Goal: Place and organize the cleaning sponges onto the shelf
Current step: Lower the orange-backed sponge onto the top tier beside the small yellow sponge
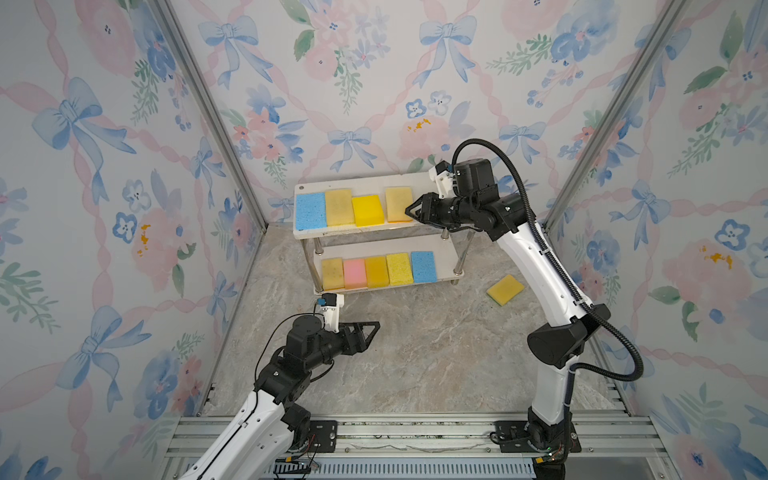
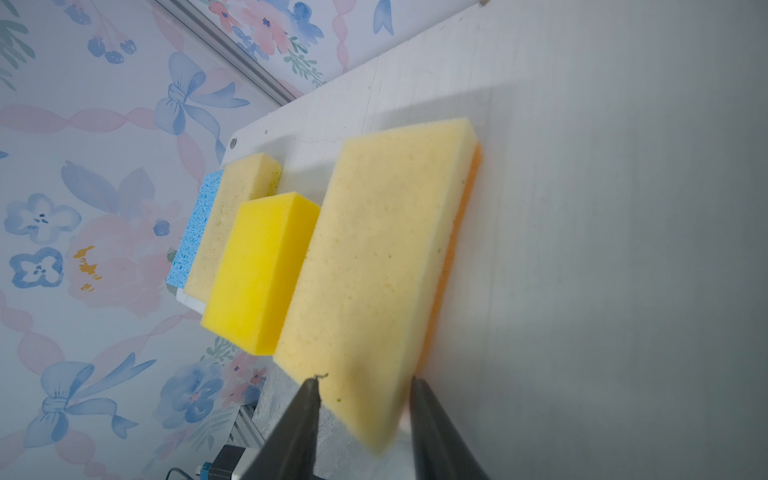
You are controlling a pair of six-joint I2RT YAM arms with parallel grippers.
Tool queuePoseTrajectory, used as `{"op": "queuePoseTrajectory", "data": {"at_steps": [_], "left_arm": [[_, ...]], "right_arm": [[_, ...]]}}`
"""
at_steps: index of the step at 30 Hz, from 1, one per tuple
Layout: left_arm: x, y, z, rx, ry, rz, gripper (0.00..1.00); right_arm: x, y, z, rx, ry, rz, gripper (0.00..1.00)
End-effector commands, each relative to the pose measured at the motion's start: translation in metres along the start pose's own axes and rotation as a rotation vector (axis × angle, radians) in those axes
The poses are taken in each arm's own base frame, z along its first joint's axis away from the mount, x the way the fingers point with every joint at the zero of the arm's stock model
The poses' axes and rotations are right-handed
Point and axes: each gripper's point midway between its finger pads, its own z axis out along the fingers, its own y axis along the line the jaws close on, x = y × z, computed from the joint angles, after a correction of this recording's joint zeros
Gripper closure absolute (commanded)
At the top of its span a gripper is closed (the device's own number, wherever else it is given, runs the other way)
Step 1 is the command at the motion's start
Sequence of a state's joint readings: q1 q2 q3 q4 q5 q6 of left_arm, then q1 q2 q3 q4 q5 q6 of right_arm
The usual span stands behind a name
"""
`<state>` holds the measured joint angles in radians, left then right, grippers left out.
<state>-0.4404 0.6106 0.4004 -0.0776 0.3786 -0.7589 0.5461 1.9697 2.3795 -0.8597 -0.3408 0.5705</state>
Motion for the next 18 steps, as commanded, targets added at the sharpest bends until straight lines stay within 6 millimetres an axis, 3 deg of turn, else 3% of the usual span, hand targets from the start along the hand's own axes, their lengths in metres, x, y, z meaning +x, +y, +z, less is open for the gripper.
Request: {"op": "queuePoseTrajectory", "data": {"at_steps": [1, 11, 18], "left_arm": [[-0.001, -0.002, -0.002, 0.003, 0.005, 0.017, 0.16], [-0.001, -0.001, -0.002, 0.001, 0.006, 0.016, 0.14], [-0.001, -0.001, -0.002, 0.001, 0.008, 0.013, 0.13]], "right_arm": [[-0.001, 0.003, 0.003, -0.020, -0.007, -0.009, 0.58], [-0.018, -0.021, 0.017, -0.015, -0.027, 0.016, 0.51], [-0.020, -0.016, 0.023, -0.039, -0.037, 0.009, 0.48]]}}
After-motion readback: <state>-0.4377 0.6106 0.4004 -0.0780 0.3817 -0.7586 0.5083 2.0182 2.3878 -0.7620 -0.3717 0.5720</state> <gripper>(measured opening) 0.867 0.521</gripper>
